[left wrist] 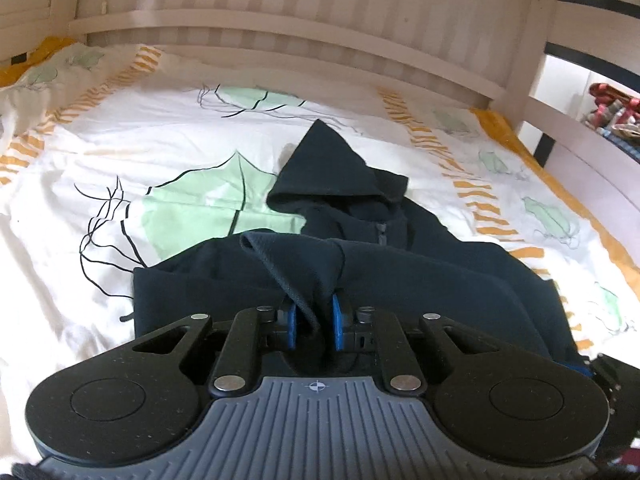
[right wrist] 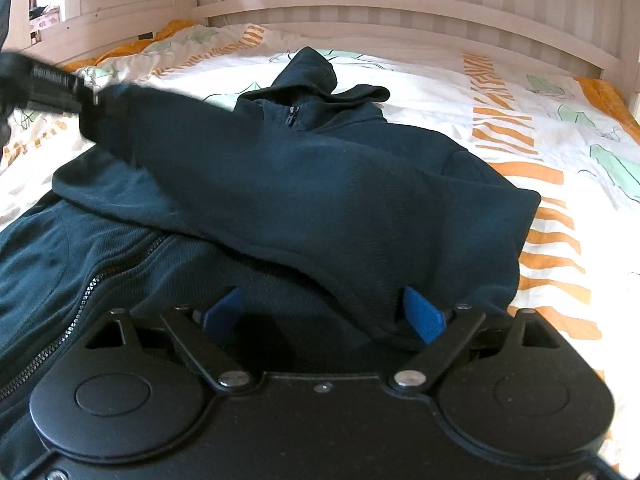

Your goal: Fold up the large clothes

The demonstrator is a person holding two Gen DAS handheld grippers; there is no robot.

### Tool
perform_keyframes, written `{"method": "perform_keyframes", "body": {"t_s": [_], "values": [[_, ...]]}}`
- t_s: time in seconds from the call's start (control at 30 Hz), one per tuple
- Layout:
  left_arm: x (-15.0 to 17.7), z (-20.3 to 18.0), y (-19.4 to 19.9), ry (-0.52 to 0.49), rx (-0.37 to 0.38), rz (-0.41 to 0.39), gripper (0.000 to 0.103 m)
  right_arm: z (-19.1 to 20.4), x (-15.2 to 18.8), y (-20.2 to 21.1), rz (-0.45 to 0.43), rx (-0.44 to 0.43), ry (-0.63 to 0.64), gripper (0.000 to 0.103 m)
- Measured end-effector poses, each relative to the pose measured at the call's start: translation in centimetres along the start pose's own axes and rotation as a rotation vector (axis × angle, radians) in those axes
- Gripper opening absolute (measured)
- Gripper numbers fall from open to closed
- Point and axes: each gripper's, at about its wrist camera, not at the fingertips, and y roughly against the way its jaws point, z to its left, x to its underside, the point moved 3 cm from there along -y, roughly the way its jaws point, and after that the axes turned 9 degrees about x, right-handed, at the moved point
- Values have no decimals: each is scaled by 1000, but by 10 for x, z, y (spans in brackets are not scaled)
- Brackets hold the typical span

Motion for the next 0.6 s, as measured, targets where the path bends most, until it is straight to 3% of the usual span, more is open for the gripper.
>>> {"method": "perform_keyframes", "body": {"t_s": [0.1,0.2,0.3,0.33,0.43,0.6], "values": [[10,7,-15,9,-9,60,18,1,0,-1,1,1,7,93],[25,15,-29,4,-49,107,28,1,1,-1,3,4,10,94],[40,24,-40,7,-79,130,48,2,1,-2,4,5,15,97],[43,27,-40,10,-86,117,57,3,1,-3,4,6,18,98],[51,29,-38,9,-78,79,67,5,2,-4,7,7,28,102],[67,13,-43,-120,-105,32,83,4,3,-5,6,2,23,102]]}}
